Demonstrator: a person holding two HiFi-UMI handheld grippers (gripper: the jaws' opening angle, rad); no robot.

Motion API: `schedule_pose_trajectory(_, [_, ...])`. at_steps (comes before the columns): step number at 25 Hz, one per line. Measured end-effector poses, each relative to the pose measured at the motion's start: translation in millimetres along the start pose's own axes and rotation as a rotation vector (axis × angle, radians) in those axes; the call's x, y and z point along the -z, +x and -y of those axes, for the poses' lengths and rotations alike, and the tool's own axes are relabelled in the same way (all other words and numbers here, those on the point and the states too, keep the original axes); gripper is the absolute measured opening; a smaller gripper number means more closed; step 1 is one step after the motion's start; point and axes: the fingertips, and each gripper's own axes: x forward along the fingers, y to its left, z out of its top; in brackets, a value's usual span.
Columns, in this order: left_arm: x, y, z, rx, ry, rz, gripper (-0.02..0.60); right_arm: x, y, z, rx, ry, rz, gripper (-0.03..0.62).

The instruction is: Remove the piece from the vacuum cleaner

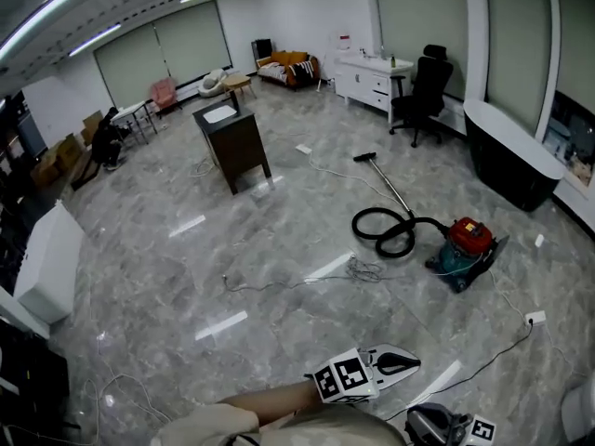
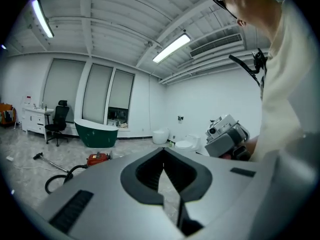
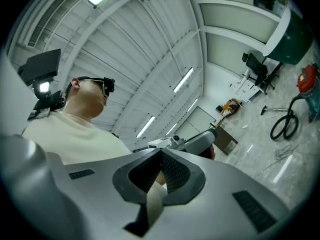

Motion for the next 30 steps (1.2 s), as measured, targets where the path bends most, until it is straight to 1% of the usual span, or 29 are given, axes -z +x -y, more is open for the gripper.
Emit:
schedule_pose_trajectory(3, [0,-3,-26,0.004,-0.011,0.016,0.005,-12,-2,11,0.013,-0.009,-0.034,0.003])
schedule_pose_trajectory(6, [-11,13,-38,0.005,-0.014,0.032,0.005,-27,-8,29,0.03,-0.007,-0.044,0.003])
schedule_pose_trajectory(8, [-17,21,-51,-0.023,-0.015,0.03,0.005,-37,-5,49,0.025,-0.008,-0.051,0.003])
schedule_pose_trajectory(11, [-14,5,-106,-0.085,-0.01,0.014,0.005,-48,29,91,-0.011,-0.008,-0.068,0.003])
schedule_pose_trajectory(13, [-10,-14,-143,-0.089,-0.022,0.025,0.005,-53,67,115,-0.004,0.019,-0.071,0.003])
schedule_pose_trajectory(15, [-9,-24,-167,-0.057,-0.04,0.049,0.005,-59,92,130,0.045,0.048,-0.057,0.003])
schedule_pose_trajectory(18, [-7,-25,-179,0.023,-0.056,0.055,0.005,-68,109,138,0.106,0.045,-0.028,0.003])
schedule_pose_trajectory(22, [-1,-15,-198,0.082,-0.066,0.054,0.005,-71,112,162,0.12,0.06,-0.01,0.003])
schedule_pose_trajectory(26, [0,-3,-201,0.142,-0.062,0.069,0.005,-80,101,179,0.158,0.101,0.097,0.003])
schedule_pose_trajectory(30, [0,14,-200,0.201,-0.062,0.061,0.005,-89,99,184,0.178,0.093,0.107,0.003])
